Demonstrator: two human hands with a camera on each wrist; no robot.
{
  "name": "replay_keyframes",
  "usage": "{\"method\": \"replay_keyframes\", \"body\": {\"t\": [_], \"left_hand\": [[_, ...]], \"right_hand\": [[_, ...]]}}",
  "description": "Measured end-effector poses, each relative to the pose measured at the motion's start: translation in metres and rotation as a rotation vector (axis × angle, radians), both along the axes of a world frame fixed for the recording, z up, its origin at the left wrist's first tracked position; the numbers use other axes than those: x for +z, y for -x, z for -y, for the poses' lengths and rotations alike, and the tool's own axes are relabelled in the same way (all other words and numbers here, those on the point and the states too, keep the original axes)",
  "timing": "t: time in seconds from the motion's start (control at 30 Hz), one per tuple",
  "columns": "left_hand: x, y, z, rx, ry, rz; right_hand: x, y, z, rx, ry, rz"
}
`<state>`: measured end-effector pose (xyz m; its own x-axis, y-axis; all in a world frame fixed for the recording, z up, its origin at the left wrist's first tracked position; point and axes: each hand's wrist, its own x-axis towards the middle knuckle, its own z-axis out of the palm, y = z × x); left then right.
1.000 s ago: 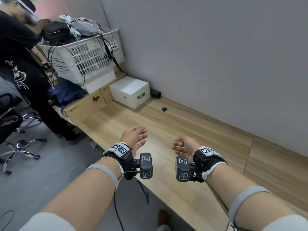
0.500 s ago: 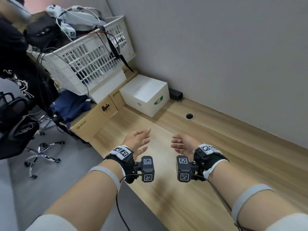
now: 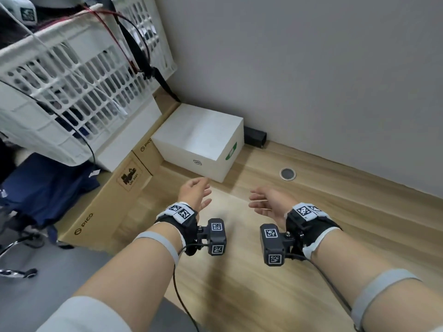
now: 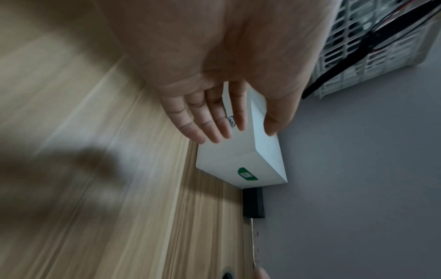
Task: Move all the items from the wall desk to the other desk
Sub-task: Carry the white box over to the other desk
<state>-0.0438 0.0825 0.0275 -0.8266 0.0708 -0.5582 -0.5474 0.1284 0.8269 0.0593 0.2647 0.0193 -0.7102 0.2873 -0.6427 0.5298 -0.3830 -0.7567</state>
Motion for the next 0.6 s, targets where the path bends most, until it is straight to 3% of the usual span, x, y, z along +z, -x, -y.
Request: {"method": "replay_keyframes", "body": {"t": [0.13,0.27,0.37,0.4,0.5,0.53,0.6], "left_hand": [[-0.019,0.080,0.035,0.013,0.009,0.008],[-0.040,0.168,0.058,0.005,0.133,0.007],[-0.150,0.274,0.078,0.124,0.192,-0.011],[-0.163,0.291,0.080,0.168,0.216,-0.013],[-0.125,0.293,0.072,0.190,0.291,-0.090],[-0.086,0.273,0.064,0.181,0.293,-0.119],[-0.049,0.255,0.054,0.175,0.342,-0.147]], "right_hand": [[-0.002,0.056,0.029,-0.078,-0.010,0.047],[-0.006,0.105,0.052,-0.111,-0.037,0.102],[-0.009,0.140,0.064,-0.110,-0.078,0.127],[-0.009,0.152,0.067,-0.108,-0.107,0.129],[-0.008,0.183,0.073,-0.088,-0.222,0.146],[-0.008,0.190,0.075,-0.080,-0.250,0.157],[-0.014,0.200,0.076,-0.083,-0.283,0.180]]}}
